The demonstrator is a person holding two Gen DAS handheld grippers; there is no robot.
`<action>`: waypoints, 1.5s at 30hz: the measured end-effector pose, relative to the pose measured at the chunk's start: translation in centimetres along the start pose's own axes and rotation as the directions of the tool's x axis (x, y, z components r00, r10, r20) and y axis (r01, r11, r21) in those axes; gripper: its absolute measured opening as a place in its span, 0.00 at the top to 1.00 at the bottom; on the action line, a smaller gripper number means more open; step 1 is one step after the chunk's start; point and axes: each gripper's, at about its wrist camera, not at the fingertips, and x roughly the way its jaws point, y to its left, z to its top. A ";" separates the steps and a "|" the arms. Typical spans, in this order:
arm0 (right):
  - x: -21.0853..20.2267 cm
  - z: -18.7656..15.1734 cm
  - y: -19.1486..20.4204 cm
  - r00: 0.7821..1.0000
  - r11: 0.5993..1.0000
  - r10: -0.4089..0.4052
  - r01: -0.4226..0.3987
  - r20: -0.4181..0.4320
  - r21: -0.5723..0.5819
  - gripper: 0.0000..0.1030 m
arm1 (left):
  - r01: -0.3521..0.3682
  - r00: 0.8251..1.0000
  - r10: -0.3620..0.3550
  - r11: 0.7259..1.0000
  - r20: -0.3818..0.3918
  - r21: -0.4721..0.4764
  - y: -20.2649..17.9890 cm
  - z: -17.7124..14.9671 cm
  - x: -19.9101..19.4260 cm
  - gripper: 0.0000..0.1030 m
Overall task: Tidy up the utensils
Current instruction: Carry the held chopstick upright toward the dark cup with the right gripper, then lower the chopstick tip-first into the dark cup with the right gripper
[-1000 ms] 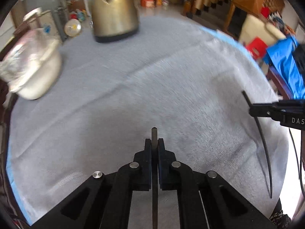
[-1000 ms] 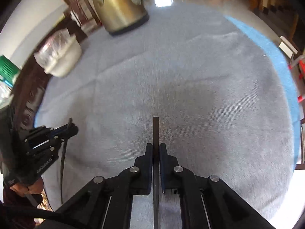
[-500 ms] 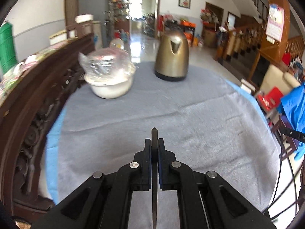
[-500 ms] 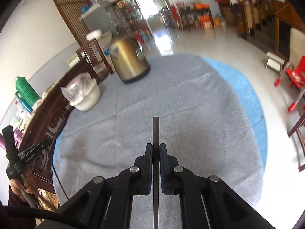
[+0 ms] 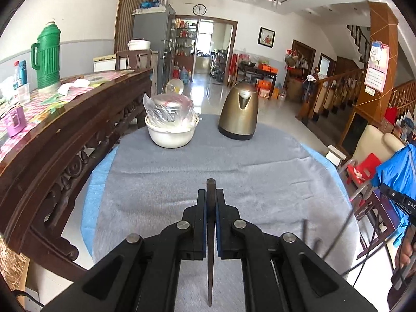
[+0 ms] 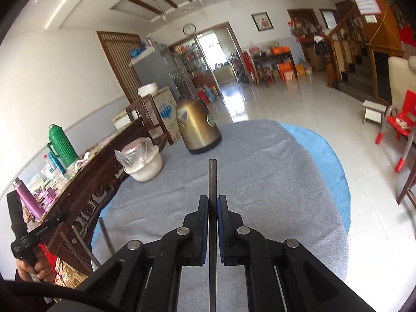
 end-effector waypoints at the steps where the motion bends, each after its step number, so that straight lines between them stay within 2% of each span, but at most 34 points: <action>1: -0.4 -0.1 0.2 1.000 1.000 0.003 -0.003 0.013 -0.002 0.93 | 0.001 1.000 -0.001 1.000 0.005 0.001 -0.1 0.0 -0.4 0.95; 11: -3.9 -1.3 2.0 0.989 0.999 0.029 -0.025 0.143 -0.027 0.93 | 0.021 0.997 -0.024 0.999 0.069 0.049 -3.1 -0.5 -4.9 0.95; 22: -6.8 -1.8 3.7 0.973 0.997 0.047 -0.033 0.227 -0.063 0.93 | 0.038 0.989 -0.047 0.997 0.140 0.067 -5.1 -0.5 -9.5 0.95; 28: -8.7 -1.5 6.4 0.954 0.991 0.096 -0.063 0.283 -0.121 0.93 | 0.054 0.979 -0.068 0.996 0.191 0.075 -6.0 0.1 -12.4 0.94; 34: -9.6 -0.9 9.7 0.932 0.978 0.160 -0.105 0.325 -0.179 0.93 | 0.091 0.961 -0.110 0.992 0.252 0.087 -7.0 1.6 -15.0 0.95; 40: -9.3 -0.9 12.4 0.917 0.968 0.208 -0.144 0.341 -0.203 0.93 | 0.112 0.950 -0.135 0.989 0.282 0.096 -8.2 2.5 -15.9 0.95; 45: -8.5 -1.1 13.2 0.905 0.970 0.223 -0.168 0.362 -0.177 0.93 | 0.124 0.945 -0.146 0.988 0.291 0.094 -9.3 2.7 -15.6 0.94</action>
